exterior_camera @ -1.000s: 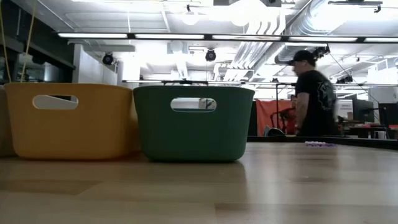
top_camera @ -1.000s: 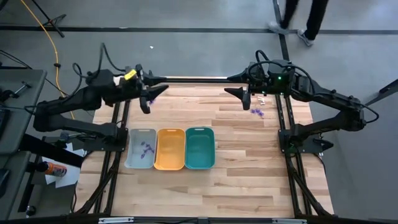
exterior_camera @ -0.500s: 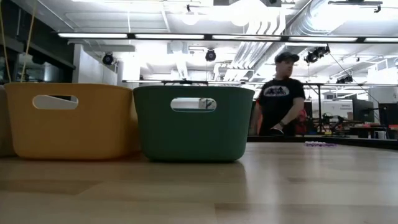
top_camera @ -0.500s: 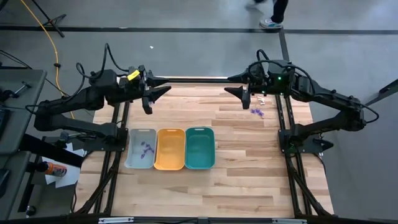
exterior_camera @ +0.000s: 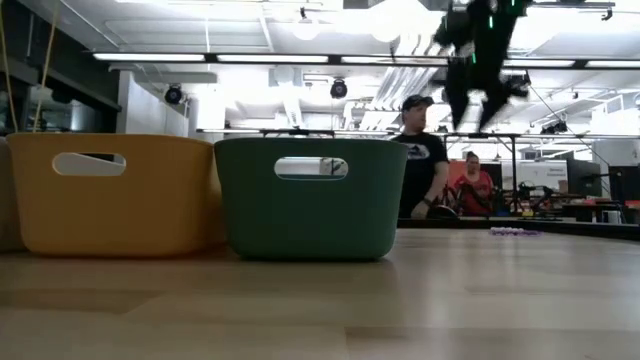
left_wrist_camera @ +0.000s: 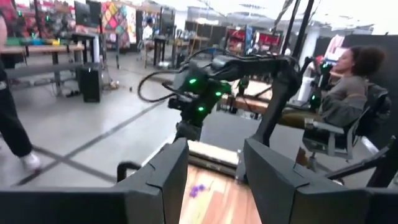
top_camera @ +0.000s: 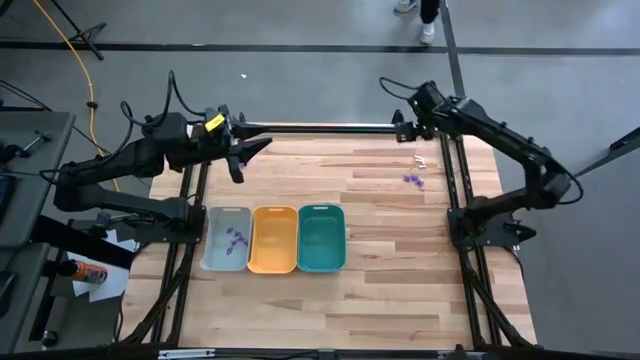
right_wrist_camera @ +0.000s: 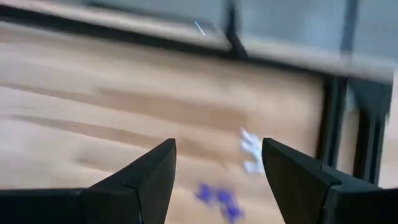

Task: Sort Halloween decoration
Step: Put the white bone toy into the green bin

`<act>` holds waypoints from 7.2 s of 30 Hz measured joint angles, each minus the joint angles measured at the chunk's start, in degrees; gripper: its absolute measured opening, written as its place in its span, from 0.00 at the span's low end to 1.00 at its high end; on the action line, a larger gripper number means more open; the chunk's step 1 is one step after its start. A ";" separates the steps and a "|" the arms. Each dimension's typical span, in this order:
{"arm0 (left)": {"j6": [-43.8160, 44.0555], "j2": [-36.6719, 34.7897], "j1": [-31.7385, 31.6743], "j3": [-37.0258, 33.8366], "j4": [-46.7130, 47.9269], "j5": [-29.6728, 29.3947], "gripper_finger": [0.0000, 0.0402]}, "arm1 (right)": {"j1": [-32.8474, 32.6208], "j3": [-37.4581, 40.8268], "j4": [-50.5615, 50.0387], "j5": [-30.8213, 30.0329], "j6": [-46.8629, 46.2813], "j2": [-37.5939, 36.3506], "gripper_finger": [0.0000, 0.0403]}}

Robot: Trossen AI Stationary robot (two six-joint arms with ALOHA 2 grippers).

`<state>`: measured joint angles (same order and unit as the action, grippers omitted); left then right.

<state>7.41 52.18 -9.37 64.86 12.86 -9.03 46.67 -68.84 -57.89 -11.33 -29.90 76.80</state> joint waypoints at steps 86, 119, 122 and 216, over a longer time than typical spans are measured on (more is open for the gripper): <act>8.54 -0.04 0.02 0.00 6.43 1.66 0.37 | 7.05 23.66 16.75 -4.04 -29.29 16.68 0.19; 8.52 -0.39 0.02 0.00 6.19 1.24 0.37 | 4.97 27.41 21.53 -2.73 -7.37 -3.42 0.01; 8.51 -0.39 0.02 0.00 6.19 1.14 0.37 | 4.08 27.35 24.42 1.66 -3.89 -8.99 0.01; -0.13 -0.33 0.01 0.00 9.84 -3.61 0.37 | -46.83 -6.97 34.22 23.32 29.95 33.70 0.03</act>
<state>7.28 51.86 -9.35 64.86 22.70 -12.64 -0.16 -75.81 -23.67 11.99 0.05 110.50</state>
